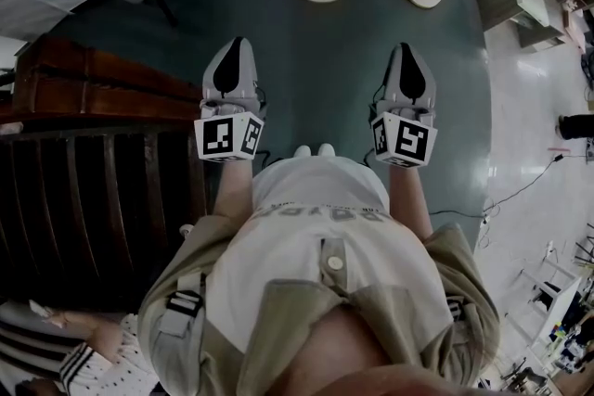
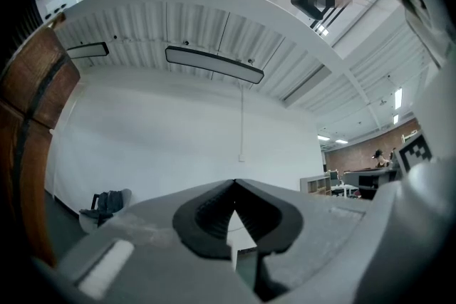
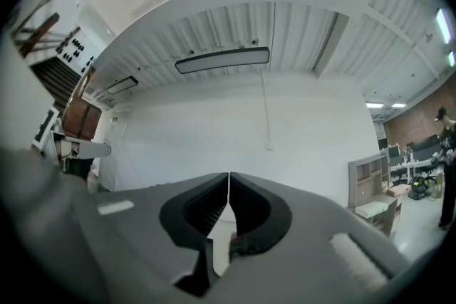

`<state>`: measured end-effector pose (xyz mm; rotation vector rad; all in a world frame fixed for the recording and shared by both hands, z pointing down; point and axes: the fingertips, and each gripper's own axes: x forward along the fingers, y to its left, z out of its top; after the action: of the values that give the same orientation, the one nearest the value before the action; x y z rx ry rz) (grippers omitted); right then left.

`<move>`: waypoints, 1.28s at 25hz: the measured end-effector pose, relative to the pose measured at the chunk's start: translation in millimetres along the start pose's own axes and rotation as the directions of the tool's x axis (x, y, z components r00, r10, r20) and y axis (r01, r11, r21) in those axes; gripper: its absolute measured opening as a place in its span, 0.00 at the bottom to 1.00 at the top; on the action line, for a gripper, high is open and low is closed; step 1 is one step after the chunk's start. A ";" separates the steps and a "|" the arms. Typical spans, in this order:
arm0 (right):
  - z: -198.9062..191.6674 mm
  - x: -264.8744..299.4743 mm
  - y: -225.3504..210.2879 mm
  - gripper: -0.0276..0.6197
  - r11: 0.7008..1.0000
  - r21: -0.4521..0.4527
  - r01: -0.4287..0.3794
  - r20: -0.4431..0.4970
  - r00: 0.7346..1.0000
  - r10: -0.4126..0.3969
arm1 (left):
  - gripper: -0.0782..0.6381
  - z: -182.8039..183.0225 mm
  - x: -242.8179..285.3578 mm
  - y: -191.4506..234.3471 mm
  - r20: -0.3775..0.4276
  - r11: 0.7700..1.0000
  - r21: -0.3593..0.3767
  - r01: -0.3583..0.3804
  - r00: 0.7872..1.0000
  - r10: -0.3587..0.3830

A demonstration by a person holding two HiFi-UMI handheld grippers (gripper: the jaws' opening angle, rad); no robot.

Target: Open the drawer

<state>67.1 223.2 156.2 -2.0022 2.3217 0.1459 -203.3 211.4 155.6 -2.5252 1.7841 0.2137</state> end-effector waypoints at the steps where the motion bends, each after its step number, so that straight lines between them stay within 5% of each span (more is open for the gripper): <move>1: 0.5 0.6 -1.6 0.10 1.000 0.017 -0.006 0.005 1.000 0.006 | 0.11 2.3 0.4 1.2 0.003 1.000 -0.009 -0.003 1.000 0.003; 2: 0.4 1.3 -2.3 0.24 1.000 0.025 -0.017 0.005 1.000 0.017 | 0.12 4.3 1.0 2.1 0.003 1.000 -0.017 -0.001 1.000 0.001; 4: -1.3 2.1 -4.3 0.42 0.999 0.035 -0.035 -0.004 0.999 0.035 | 0.34 6.0 2.7 3.3 -0.003 1.000 -0.029 0.013 1.000 -0.013; 7: -5.1 1.3 -11.8 0.55 0.999 0.034 -0.028 -0.017 0.999 0.029 | 0.57 7.0 4.0 7.1 -0.010 0.999 -0.032 0.016 1.000 -0.017; 32: -29.4 -11.5 -79.2 0.58 1.000 0.020 -0.012 -0.106 0.994 0.014 | 0.59 -26.0 9.1 -32.4 -0.135 1.000 -0.016 -0.020 0.991 0.018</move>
<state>147.3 219.4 184.8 -2.0339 2.3892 0.0189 -167.5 210.9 178.6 -2.5927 1.8613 0.0602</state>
